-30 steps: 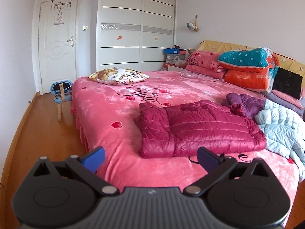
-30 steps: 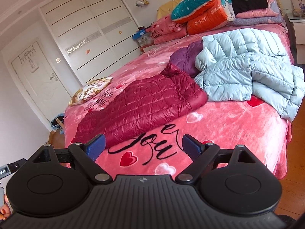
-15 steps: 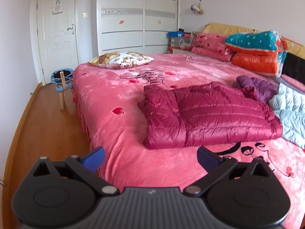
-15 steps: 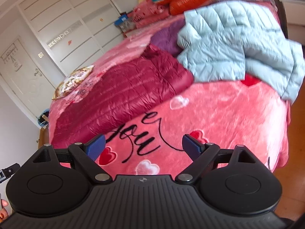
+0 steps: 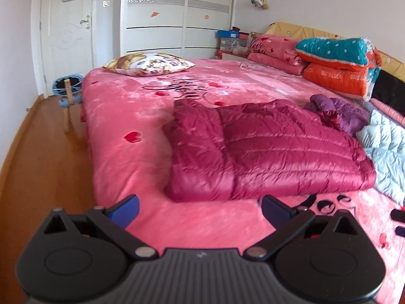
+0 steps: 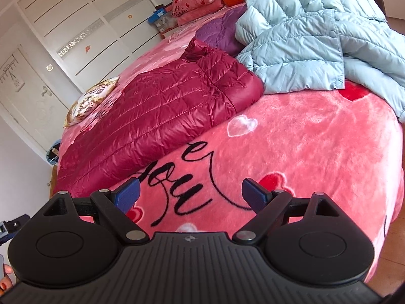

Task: Fold large clothes

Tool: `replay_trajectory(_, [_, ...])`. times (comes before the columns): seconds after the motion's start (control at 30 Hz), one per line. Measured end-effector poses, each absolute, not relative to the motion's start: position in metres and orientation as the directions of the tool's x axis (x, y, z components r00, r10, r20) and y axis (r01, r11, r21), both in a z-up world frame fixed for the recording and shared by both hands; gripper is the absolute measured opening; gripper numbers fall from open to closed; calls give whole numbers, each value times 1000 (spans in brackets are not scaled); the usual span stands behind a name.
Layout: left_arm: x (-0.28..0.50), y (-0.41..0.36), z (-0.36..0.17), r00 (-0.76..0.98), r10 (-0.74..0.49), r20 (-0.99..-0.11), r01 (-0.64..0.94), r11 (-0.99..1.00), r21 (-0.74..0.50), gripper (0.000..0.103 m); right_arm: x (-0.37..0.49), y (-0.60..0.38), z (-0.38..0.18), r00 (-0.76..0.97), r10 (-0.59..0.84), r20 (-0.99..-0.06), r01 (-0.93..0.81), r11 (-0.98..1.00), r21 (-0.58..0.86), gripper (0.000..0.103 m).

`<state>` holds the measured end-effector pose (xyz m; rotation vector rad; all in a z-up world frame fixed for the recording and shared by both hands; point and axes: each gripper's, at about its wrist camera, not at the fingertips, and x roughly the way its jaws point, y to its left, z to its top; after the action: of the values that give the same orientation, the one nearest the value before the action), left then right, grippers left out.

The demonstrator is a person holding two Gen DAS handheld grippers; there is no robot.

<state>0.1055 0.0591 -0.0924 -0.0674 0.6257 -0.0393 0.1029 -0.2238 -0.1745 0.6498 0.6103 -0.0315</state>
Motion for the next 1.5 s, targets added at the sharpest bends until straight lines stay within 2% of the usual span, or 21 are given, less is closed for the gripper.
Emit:
replay_trajectory(0.23, [151,36,-103,828,-164,-536,74,980,-186,102,140,-196,-165,839,166,-518,115,877,466,103])
replay_trajectory(0.4, [188,20,-123,838,-209,-504,114,970,-213,102,184,-169,-162,838,160,-521,56,925,375,103])
replay_trajectory(0.63, [228,27,-139,845,-162,-510,77,980,-184,102,250,-136,-159,850,120,-512,14,968,250,103])
replay_trajectory(0.77, [238,39,-148,845,-114,-523,43,988,-147,102,292,-128,-162,857,84,-508,44,971,234,103])
replay_trajectory(0.9, [244,50,-157,825,-65,-562,-12,991,-132,102,327,-118,-158,878,38,-477,40,988,152,103])
replay_trajectory(1.07, [249,68,-168,788,-87,-609,-51,977,-206,102,366,-110,-161,881,18,-473,30,995,94,103])
replay_trajectory(1.23, [245,77,-171,779,-121,-616,-53,965,-256,102,393,-91,-179,871,34,-490,0,998,70,103])
replay_trajectory(1.5, [255,105,-156,828,-116,-548,-115,923,-368,102,391,-80,-197,875,27,-484,-10,999,38,103])
